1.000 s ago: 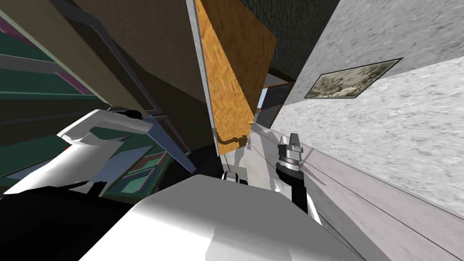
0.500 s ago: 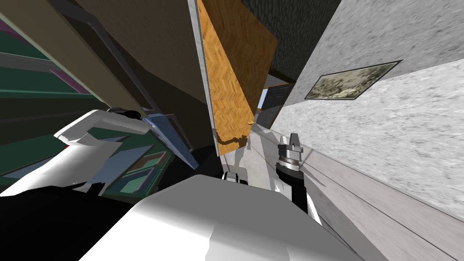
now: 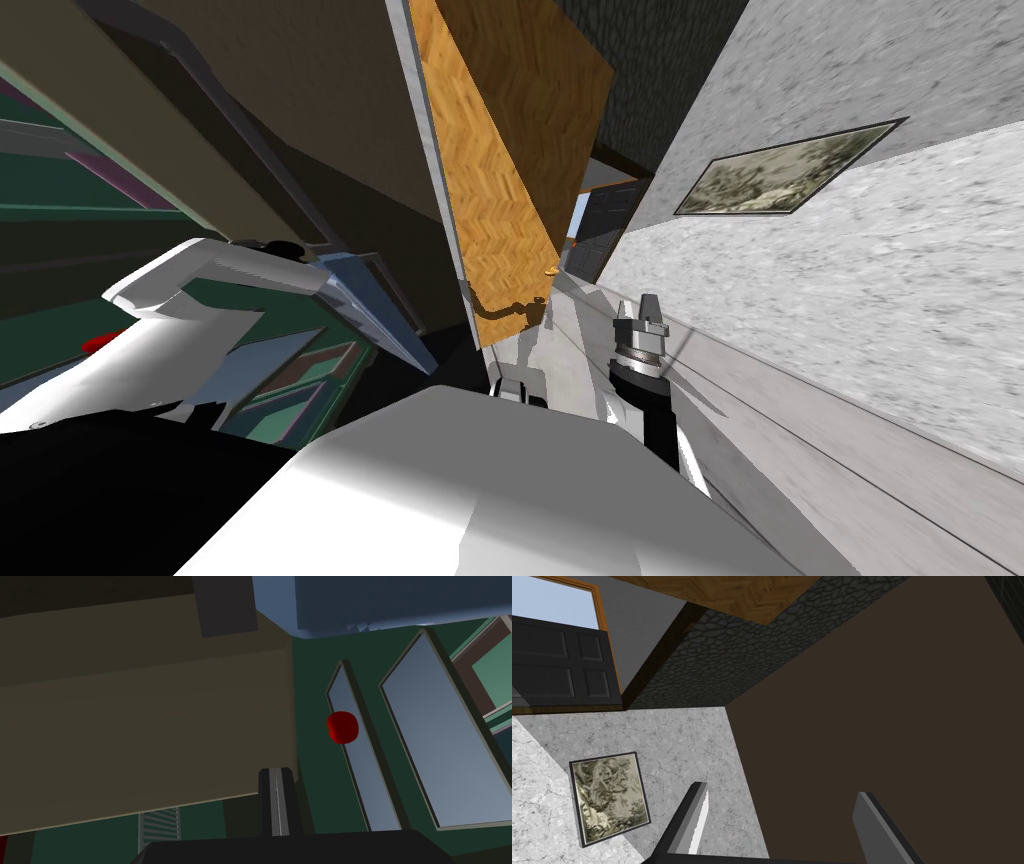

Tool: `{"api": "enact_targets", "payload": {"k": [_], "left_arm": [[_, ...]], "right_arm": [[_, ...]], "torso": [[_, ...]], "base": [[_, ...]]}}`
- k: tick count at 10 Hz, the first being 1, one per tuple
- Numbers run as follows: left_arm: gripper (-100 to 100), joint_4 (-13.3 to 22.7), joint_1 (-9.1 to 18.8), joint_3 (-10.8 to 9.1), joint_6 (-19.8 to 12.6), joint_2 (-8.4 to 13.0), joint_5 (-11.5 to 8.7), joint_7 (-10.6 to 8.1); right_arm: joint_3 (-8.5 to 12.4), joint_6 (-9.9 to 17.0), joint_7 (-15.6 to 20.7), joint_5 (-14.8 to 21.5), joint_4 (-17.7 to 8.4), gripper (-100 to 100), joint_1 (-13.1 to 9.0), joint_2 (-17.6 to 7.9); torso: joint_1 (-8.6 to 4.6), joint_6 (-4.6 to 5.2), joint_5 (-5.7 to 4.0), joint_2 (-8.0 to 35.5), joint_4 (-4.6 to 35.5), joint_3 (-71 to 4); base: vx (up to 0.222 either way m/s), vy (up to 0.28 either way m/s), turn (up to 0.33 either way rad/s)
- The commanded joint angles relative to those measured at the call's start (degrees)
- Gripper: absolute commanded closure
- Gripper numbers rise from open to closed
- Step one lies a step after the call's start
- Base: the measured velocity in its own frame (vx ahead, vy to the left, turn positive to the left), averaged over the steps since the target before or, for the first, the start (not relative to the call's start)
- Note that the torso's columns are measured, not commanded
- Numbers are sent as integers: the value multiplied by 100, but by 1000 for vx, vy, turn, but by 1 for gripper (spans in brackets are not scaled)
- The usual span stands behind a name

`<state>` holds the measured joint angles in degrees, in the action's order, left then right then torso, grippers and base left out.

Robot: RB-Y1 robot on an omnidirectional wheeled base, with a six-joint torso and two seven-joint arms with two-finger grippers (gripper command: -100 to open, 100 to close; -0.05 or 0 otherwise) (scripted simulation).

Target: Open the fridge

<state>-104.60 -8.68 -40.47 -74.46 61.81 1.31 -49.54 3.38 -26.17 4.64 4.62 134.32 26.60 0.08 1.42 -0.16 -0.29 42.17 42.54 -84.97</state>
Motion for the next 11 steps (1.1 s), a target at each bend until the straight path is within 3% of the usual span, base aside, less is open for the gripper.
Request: {"api": "enact_targets", "payload": {"k": [1,11], "left_arm": [[-100,36,113,-104,-94,220,9,18],[-100,53,126,-139,-190,275,-20,35]], "right_arm": [[0,0,0,0,0,0,-1,0],[0,0,0,0,0,0,-1,0]], "torso": [[9,-10,-7,14,9,7],[31,-12,-42,-18,13,-29]], "base": [[28,-8,-24],[19,0,-1]]}}
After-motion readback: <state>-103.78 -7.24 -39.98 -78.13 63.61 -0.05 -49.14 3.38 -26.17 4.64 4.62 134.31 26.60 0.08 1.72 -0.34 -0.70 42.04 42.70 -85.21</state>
